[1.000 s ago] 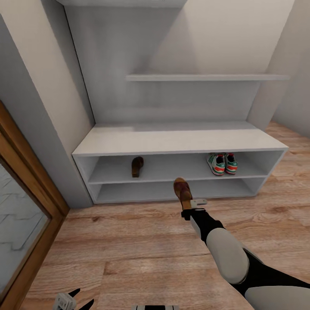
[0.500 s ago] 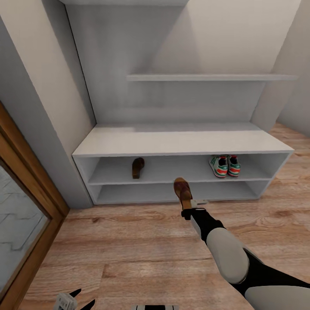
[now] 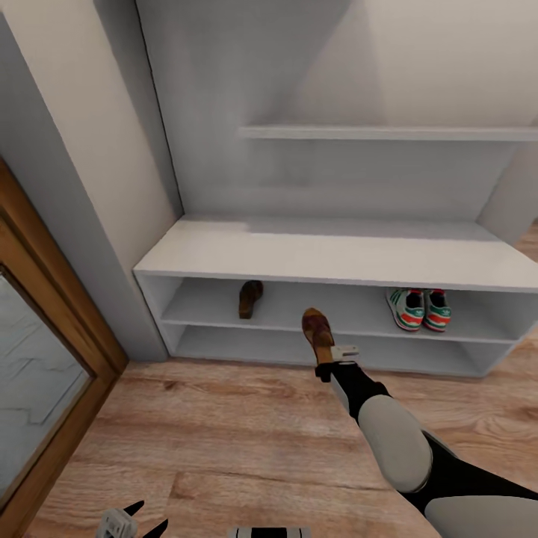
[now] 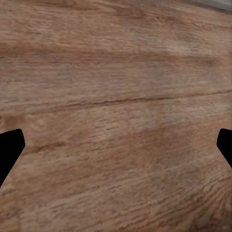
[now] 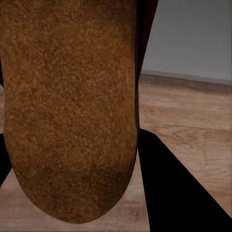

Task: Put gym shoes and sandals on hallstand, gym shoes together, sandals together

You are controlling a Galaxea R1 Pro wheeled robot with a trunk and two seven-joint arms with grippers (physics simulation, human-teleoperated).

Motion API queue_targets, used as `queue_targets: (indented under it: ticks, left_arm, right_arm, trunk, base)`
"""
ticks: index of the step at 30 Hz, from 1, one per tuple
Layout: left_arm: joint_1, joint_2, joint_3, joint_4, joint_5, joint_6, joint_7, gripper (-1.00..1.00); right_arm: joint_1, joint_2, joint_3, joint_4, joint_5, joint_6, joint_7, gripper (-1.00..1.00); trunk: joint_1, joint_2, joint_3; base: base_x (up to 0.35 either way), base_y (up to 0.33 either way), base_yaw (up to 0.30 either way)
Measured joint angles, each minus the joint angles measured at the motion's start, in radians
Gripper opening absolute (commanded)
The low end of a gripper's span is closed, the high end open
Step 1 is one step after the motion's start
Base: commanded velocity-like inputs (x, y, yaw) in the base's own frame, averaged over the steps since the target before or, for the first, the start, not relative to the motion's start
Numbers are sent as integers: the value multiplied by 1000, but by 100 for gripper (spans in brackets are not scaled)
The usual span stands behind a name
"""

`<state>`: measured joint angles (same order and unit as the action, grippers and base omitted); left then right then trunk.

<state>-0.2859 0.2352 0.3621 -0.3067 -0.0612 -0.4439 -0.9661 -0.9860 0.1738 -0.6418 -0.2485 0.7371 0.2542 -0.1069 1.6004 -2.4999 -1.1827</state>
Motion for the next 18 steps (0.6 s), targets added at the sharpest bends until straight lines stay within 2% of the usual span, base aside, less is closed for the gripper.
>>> queue_targets:
  ticks: [7, 9, 11, 12, 18]
  left_arm:
    - [0, 0, 0, -2, 1, 1, 0, 100]
    - [0, 0, 0, -3, 2, 1, 0, 100]
    - [0, -1, 0, -4, 2, 1, 0, 100]
    - [0, -1, 0, -5, 3, 1, 0, 100]
    - [0, -2, 0, -3, 2, 1, 0, 100]
  right_arm:
    - [0, 0, 0, -33, 1, 43, -12, -100]
    - [-1, 0, 0, -46, 1, 124, -20, -100]
    - [-3, 0, 0, -60, 2, 172, -32, -100]
    - [-7, 0, 1, -80, 6, 230, -45, -100]
    - [-9, 0, 1, -121, 1, 265, -51, -100]
  trunk:
    - [0, 0, -1]
    - [0, 0, -2]
    - [0, 0, -2]
    - [0, 0, -2]
    - [0, 0, -2]
  base:
    - [22, -15, 31]
    - [3, -2, 5]
    - [1, -1, 1]
    - [0, 0, 0]
    - [0, 0, 0]
